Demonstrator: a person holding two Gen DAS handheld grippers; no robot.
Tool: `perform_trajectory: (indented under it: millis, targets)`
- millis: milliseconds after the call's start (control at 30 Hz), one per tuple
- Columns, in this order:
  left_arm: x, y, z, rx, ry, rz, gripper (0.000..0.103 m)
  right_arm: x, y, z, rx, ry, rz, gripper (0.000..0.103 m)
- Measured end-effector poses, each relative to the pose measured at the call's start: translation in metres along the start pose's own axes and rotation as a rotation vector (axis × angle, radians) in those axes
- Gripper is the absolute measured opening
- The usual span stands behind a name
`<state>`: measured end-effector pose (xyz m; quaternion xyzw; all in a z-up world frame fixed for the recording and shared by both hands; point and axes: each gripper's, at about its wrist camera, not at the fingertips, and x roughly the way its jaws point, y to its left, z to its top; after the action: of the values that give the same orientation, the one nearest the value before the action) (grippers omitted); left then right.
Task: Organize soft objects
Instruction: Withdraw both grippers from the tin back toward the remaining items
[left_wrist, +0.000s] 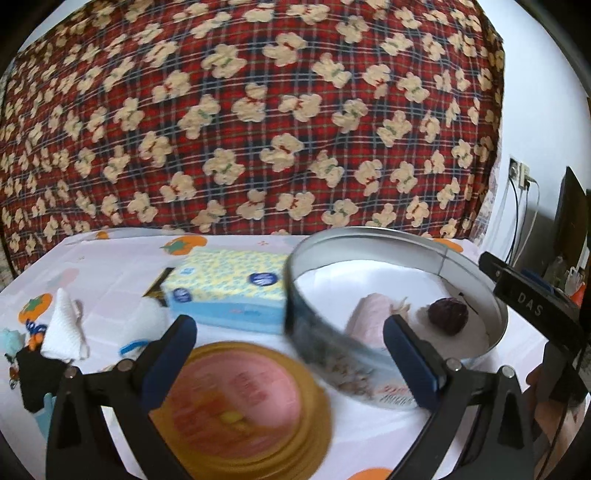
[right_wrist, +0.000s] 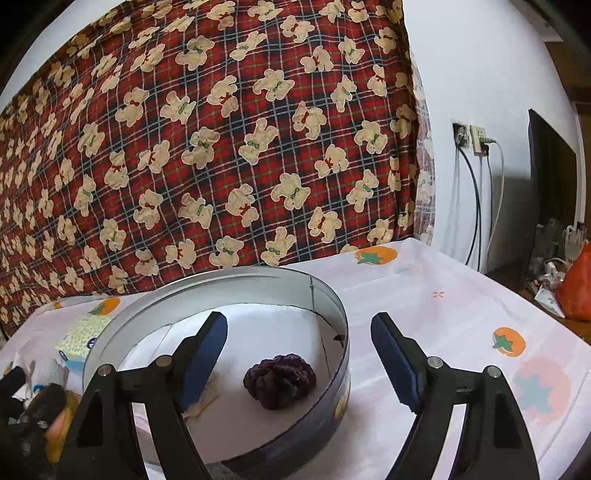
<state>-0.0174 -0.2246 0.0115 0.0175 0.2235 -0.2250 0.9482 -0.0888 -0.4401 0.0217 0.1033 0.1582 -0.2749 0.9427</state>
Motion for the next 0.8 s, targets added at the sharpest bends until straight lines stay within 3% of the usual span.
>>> perform_trajectory:
  millis: [467, 800]
  targets:
    - [-0.022, 0.063, -0.009, -0.075, 0.016, 0.07, 0.102, -0.028, 0.033, -0.013, -0.036, -0.023, -0.068, 0.082]
    - [-0.032, 0.091, -0.011, -0.087, 0.012, 0.113, 0.102, -0.039, 0.056, -0.02, -0.042, -0.011, -0.065, 0.082]
